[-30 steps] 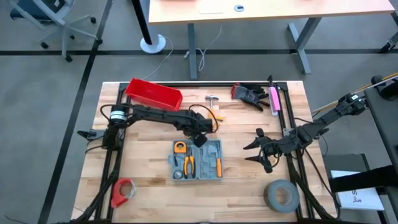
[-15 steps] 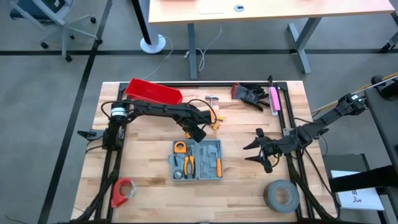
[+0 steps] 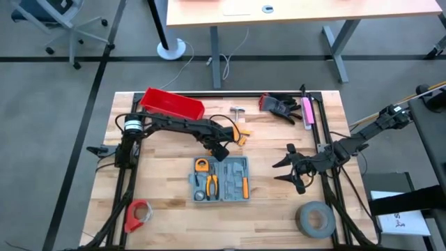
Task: Prefit tool cases
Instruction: Put the yellow hex set into the prefit tool case
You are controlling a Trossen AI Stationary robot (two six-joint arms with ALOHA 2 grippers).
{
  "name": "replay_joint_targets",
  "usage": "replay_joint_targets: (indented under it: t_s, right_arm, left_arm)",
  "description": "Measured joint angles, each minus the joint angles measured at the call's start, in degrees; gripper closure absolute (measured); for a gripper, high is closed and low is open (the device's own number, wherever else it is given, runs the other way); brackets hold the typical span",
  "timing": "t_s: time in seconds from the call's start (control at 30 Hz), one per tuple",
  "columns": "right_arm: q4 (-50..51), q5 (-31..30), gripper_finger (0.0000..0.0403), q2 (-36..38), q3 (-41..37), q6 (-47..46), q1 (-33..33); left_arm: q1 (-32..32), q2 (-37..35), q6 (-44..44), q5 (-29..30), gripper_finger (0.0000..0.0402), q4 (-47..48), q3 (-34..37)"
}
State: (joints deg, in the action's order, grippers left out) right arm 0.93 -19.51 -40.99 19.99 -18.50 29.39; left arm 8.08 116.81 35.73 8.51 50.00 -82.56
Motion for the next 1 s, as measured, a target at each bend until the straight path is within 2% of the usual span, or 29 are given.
replay_joint_targets:
  t_s: [0.3, 0.43, 0.6, 1.0]
  right_arm:
    - [0.0, 0.0, 0.0204, 0.0, 0.0, 0.0, 0.0]
    - [0.0, 0.0, 0.0204, 0.0, 0.0, 0.0, 0.0]
    - [0.0, 0.0, 0.0204, 0.0, 0.0, 0.0, 0.0]
    - [0.0, 0.0, 0.0204, 0.0, 0.0, 0.0, 0.0]
  left_arm:
    - [0.0, 0.0, -0.3, -1.0, 0.0249, -2.0, 1.5]
    - [0.0, 0.0, -0.3, -1.0, 0.0299, -2.1, 1.5]
    - [0.0, 0.0, -0.3, -1.0, 0.0384, -2.2, 1.6]
    - [0.0, -0.9, -1.7, -1.0, 0.0397, -2.4, 1.6]
